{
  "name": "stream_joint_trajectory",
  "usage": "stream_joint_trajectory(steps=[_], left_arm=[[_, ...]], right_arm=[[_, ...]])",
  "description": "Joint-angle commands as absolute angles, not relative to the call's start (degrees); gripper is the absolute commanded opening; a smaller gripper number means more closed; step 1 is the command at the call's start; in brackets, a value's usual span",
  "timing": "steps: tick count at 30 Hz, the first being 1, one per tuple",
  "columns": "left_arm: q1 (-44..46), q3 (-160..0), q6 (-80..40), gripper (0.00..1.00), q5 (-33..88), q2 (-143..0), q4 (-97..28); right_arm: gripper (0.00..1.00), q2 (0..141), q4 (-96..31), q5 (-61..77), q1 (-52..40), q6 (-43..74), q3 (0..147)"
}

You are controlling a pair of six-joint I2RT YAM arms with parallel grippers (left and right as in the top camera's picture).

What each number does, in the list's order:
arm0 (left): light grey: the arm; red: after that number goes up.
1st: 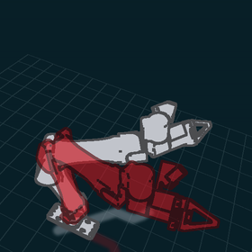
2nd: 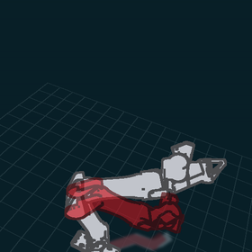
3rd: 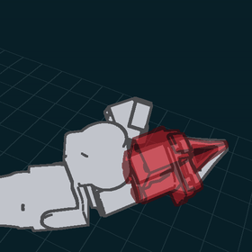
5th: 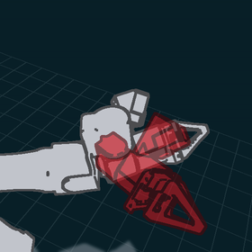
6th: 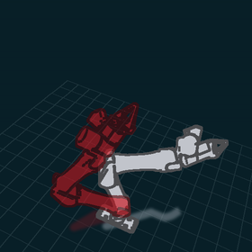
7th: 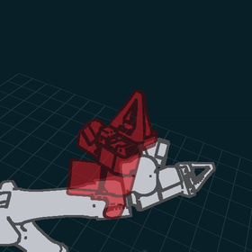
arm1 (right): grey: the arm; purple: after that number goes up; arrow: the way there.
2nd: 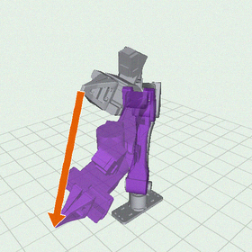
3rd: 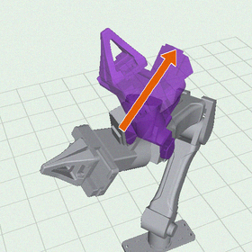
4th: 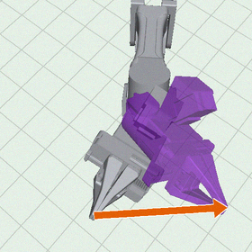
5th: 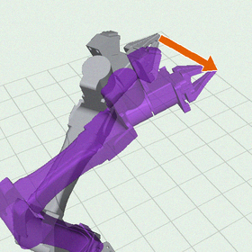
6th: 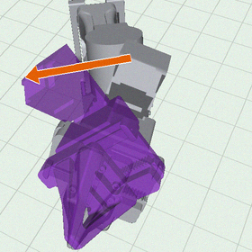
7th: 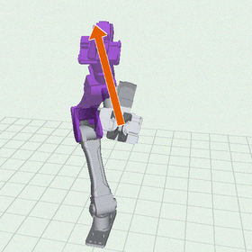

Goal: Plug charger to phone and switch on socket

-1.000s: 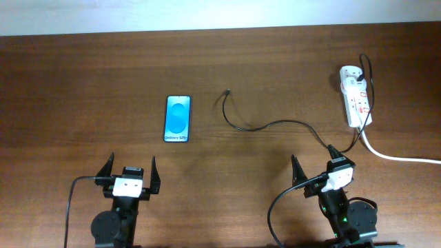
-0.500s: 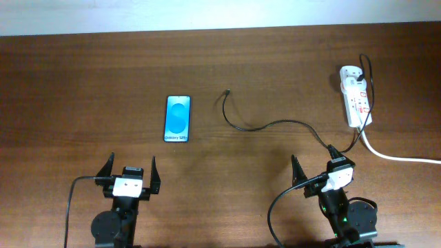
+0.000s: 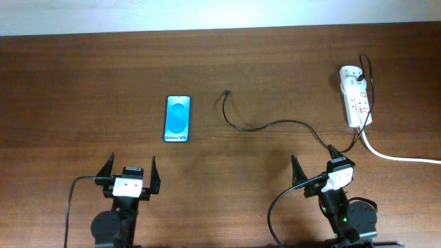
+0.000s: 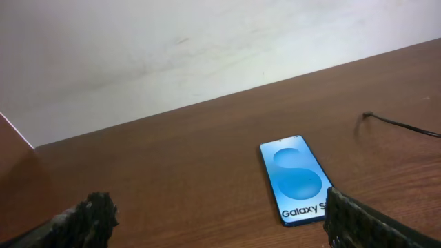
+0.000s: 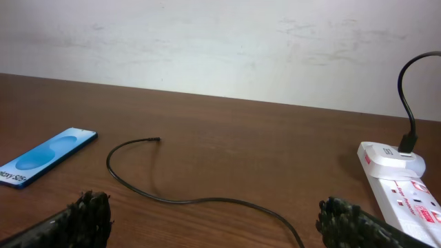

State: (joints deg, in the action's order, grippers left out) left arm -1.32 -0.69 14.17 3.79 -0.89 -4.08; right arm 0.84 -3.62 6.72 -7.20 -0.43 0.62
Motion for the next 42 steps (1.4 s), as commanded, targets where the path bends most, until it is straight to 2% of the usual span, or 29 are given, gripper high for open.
stream_joint_trajectory(steps=[1,10,15,17,20,22,24,26,28,31,33,34,38,41,42], left_arm=[[-1.7,-0.5,15.1,0.99,3.2,-0.3,-4.0],[-1.7,-0.6,15.1,0.99,-0.9,-1.1,-3.1],[-1.7,-7.1,14.6,0.99,-0.9,-9.8,-3.0],[-1.7,-12.0,14.7,0.99,-0.9,-18.5,0.3],[-1.7,-24.3,14.6,0.99,-0.9,-39.3,3.8],[-1.6,-35.3,14.6,0.99,2.5,-50.7,-1.1],[-1.5,-51.5,14.6,0.99,6.0,-63.8,-12.6],[-1.5,-65.4,11.3,0.99,11.0,-74.8,-20.3],[-1.5,-71.9,4.3,0.99,13.0,-80.0,-21.8],[0.0,-76.9,4.3,0.99,14.9,-82.6,-23.0],[3.5,-80.4,4.3,0.99,14.2,-85.8,-25.1],[4.1,-83.0,3.9,0.99,14.2,-88.3,-27.7],[5.1,-103.4,3.4,0.99,13.6,-104.0,-48.8],[5.2,-107.5,3.5,0.99,20.7,-108.4,-54.3],[5.2,-107.5,3.4,0.99,22.3,-108.4,-54.8]], right_arm=[[0.98,0.4,-3.9,7.3,-7.6,-0.6,0.3],[0.98,0.4,-3.9,7.3,-7.6,-0.6,0.3],[0.98,0.4,-3.7,7.1,-7.6,-0.6,0.3],[0.98,0.4,-3.7,7.1,-7.6,-0.6,0.3],[0.98,0.4,-3.4,7.1,-7.6,1.6,0.6],[0.98,0.4,-3.8,7.1,-7.5,2.4,1.4],[0.98,1.9,-5.4,7.1,-7.5,2.7,4.8],[0.98,9.1,-7.4,7.1,-7.5,3.5,11.9],[0.98,19.4,-8.5,7.3,-7.5,3.5,19.8],[0.98,37.7,-16.0,8.7,-7.5,3.5,36.3],[0.98,50.4,-25.6,11.1,-7.5,3.5,50.6],[0.98,59.7,-35.3,13.1,-7.5,3.4,63.1],[0.98,83.1,-56.8,15.2,-7.4,3.2,92.4],[0.98,87.2,-58.6,13.8,-6.2,3.2,95.8],[0.98,87.4,-59.7,17.2,-6.0,3.2,95.8]])
